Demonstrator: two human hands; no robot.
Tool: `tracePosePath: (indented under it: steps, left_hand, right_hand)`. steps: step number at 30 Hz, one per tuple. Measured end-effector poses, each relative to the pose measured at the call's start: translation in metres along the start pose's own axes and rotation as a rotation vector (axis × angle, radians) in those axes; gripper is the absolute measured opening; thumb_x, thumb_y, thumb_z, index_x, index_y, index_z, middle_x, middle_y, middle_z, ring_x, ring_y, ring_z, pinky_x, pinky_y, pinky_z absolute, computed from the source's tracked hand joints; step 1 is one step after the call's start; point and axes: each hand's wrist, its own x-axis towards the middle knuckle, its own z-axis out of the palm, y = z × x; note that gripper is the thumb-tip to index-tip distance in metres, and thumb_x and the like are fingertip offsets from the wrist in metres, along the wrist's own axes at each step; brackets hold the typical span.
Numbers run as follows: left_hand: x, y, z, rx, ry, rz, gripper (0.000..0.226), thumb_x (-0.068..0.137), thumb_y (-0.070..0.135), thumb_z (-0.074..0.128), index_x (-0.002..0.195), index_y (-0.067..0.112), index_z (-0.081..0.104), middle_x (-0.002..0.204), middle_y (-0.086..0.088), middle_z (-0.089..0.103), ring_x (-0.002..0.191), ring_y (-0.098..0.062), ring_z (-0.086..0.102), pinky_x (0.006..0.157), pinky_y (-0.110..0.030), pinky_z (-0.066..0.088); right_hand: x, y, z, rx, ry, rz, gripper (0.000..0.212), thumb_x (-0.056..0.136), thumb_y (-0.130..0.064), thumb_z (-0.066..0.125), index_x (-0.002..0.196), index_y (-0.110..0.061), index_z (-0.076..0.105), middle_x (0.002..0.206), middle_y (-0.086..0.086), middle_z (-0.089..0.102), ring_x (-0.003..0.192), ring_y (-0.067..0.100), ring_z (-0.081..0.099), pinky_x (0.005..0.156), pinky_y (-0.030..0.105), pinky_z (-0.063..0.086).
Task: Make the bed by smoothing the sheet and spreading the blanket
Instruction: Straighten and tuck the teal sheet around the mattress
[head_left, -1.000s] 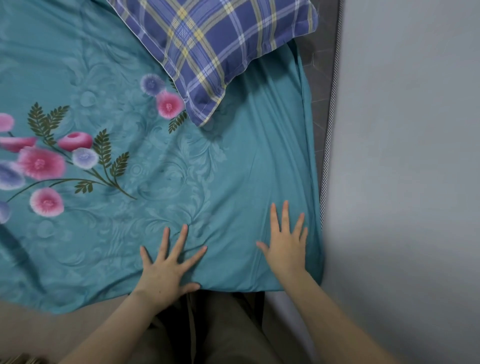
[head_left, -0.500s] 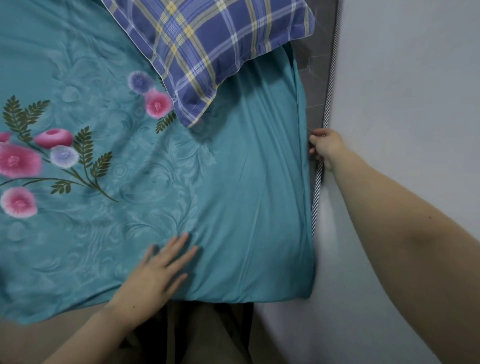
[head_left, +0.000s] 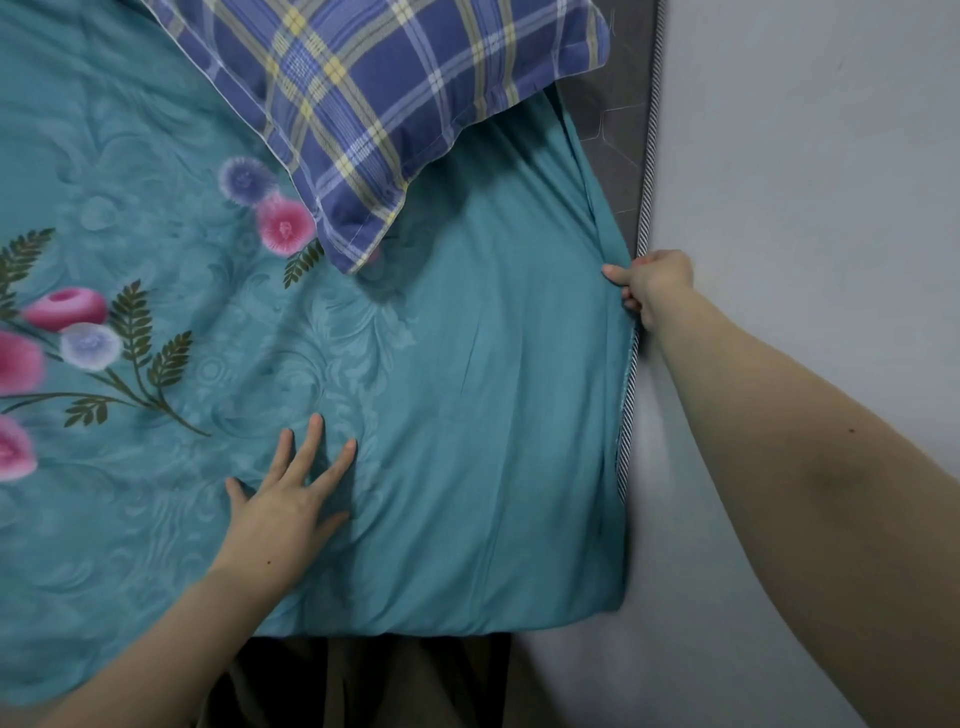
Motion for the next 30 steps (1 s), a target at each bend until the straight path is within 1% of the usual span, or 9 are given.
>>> tracePosePath:
  steps: [3,7,11,13,16,18,20,25,30]
  left_hand:
    - [0.0,-0.001,0.003,0.015,0.006,0.009,0.085,0.087,0.052,0.057,0.148,0.045,-0.002,0.157,0.008,-0.026,0.149,-0.024,-0.007,0.099,-0.068,0.031]
    - [0.002,-0.005,0.006,0.013,-0.013,0.024,0.09,0.086,0.052,0.058,0.146,0.047,-0.009,0.15,0.012,-0.037,0.148,-0.023,-0.012,0.1,-0.069,0.031]
    - [0.0,-0.007,0.005,0.015,-0.033,0.042,0.094,0.086,0.05,0.059,0.145,0.045,-0.015,0.153,0.009,-0.035,0.145,-0.022,-0.019,0.101,-0.071,0.028]
    - [-0.002,-0.009,0.006,0.014,-0.032,0.053,0.096,0.086,0.051,0.058,0.143,0.046,-0.019,0.153,0.009,-0.036,0.143,-0.021,-0.024,0.103,-0.071,0.025]
    - [-0.004,-0.014,0.005,0.023,-0.025,0.068,0.101,0.083,0.054,0.061,0.144,0.047,-0.019,0.154,0.012,-0.033,0.144,-0.019,-0.021,0.105,-0.07,0.022]
    - [-0.008,-0.019,0.005,0.028,-0.017,0.061,0.103,0.08,0.055,0.063,0.145,0.047,-0.016,0.156,0.014,-0.028,0.145,-0.017,-0.017,0.104,-0.07,0.023]
    - [-0.014,-0.026,0.006,0.031,-0.008,0.033,0.104,0.078,0.058,0.064,0.146,0.047,-0.014,0.157,0.013,-0.026,0.145,-0.017,-0.014,0.103,-0.07,0.024]
    - [-0.033,-0.049,0.013,0.012,-0.018,-0.074,0.102,0.076,0.065,0.06,0.146,0.049,-0.013,0.156,0.011,-0.027,0.148,-0.023,-0.011,0.101,-0.073,0.024]
    - [-0.054,-0.063,0.025,-0.06,-0.029,-0.194,0.094,0.081,0.068,0.049,0.142,0.053,-0.02,0.154,0.01,-0.033,0.147,-0.03,-0.015,0.101,-0.073,0.024]
  right_hand:
    - [0.003,0.001,-0.001,-0.226,0.121,-0.153,0.026,0.083,0.008,0.057,0.078,-0.014,0.045,0.083,0.021,0.063,0.053,0.026,0.066,0.051,0.036,0.058]
    - [-0.005,0.006,0.003,-0.699,0.368,-0.415,0.03,0.087,0.011,0.035,0.109,0.0,0.052,0.116,0.024,0.056,0.099,0.038,0.059,0.077,0.043,0.045]
    - [-0.032,0.024,0.029,-0.771,0.444,-0.488,0.042,0.091,0.002,0.04,0.132,-0.005,0.04,0.151,0.017,0.025,0.125,0.037,0.047,0.091,0.042,0.044]
    - [-0.055,0.047,0.045,-0.804,0.365,-0.687,0.051,0.093,-0.014,0.047,0.142,-0.008,0.035,0.159,0.015,0.012,0.142,0.035,0.027,0.113,0.046,0.03]
    - [-0.098,0.102,0.06,-0.941,-0.023,-0.954,0.058,0.098,-0.038,0.039,0.152,-0.024,0.022,0.162,0.001,0.005,0.149,0.028,0.006,0.116,0.056,0.015]
    - [-0.123,0.155,0.051,-0.992,-0.164,-0.823,0.062,0.099,-0.051,0.029,0.152,-0.036,0.002,0.161,-0.01,-0.009,0.148,0.019,-0.009,0.119,0.055,0.005]
    - [-0.149,0.206,0.033,-0.951,-0.03,-0.58,0.066,0.096,-0.054,0.029,0.15,-0.035,-0.004,0.16,-0.006,-0.01,0.149,0.022,-0.006,0.12,0.051,0.004]
    - [-0.224,0.286,0.0,-0.9,0.137,-0.382,0.069,0.098,-0.048,0.031,0.148,0.0,0.026,0.155,0.016,0.03,0.14,0.035,0.034,0.109,0.052,0.033]
    - [-0.271,0.331,-0.008,-0.403,0.199,-0.161,0.058,0.09,-0.003,0.059,0.143,0.0,0.036,0.14,0.021,0.041,0.12,0.032,0.049,0.104,0.037,0.039]
